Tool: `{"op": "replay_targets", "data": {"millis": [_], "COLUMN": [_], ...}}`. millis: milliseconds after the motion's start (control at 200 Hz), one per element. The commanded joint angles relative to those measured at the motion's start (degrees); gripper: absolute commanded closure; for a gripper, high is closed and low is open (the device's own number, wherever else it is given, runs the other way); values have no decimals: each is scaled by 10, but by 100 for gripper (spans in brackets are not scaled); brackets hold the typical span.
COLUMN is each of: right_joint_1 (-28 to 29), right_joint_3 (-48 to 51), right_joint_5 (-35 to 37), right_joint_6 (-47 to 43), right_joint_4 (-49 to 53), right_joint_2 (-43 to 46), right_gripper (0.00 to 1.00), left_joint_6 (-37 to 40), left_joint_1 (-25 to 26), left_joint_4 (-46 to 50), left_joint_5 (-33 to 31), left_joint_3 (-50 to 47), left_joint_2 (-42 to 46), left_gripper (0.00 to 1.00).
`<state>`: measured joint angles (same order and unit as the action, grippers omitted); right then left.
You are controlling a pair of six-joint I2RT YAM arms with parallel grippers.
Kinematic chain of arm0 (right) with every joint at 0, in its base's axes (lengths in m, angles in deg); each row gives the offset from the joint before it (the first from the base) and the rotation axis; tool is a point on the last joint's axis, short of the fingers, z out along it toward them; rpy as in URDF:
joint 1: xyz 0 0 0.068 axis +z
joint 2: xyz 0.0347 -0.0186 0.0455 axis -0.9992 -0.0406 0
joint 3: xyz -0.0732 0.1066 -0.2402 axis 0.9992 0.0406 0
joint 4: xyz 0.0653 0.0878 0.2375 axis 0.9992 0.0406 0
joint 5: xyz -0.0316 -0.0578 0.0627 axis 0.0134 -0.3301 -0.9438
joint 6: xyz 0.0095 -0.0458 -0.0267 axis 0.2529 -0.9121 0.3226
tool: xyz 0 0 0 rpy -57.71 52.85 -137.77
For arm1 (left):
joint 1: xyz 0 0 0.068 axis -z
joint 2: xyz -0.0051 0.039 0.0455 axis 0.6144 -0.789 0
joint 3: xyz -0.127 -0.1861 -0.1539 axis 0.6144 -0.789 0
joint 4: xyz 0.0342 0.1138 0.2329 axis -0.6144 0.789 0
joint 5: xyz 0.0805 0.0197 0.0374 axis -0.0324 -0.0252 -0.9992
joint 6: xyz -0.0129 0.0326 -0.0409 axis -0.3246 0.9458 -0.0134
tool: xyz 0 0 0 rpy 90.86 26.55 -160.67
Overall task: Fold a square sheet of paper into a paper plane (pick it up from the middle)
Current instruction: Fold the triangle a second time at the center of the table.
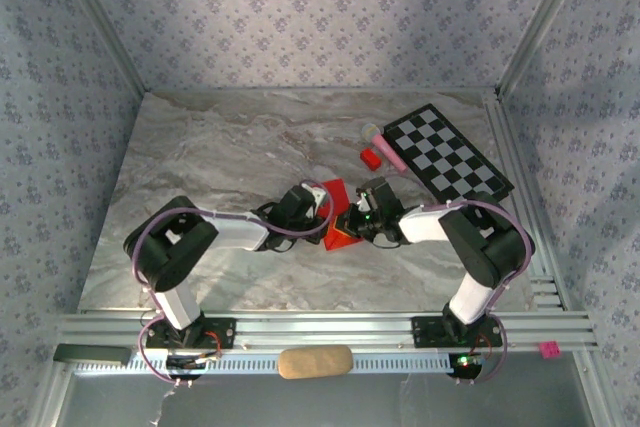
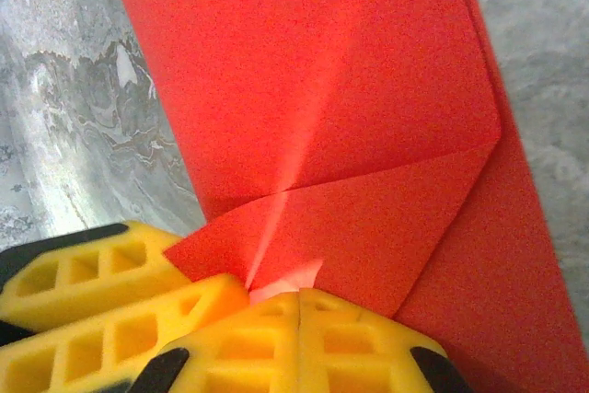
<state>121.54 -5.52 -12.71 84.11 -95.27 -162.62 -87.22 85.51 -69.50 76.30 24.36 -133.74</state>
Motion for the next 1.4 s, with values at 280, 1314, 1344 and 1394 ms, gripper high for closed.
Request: {"op": "replay_targets", "data": {"millis": [280,1314,1344,1394], "right_joint_1": [-2,-3,-3,-3], "right_joint_3": [19,14,14,15], "right_joint_5": [35,38,39,39], "right_joint_6": [21,18,19,19], "right_joint_4": [19,37,37,37], "right_joint_2": [-13,-4,-4,-4], "right_gripper": [100,100,100,100], "left_joint_6": [-72,-143,-143,-142], "left_joint_1": [-34,-26,-25,-26], "left_joint_4": [97,139,139,138], "left_joint_5": [54,280,281,277], "left_joint_3": [11,98,99,99], "left_joint_2": [116,-40,-43,-46], "left_gripper": [79,100,100,100]}}
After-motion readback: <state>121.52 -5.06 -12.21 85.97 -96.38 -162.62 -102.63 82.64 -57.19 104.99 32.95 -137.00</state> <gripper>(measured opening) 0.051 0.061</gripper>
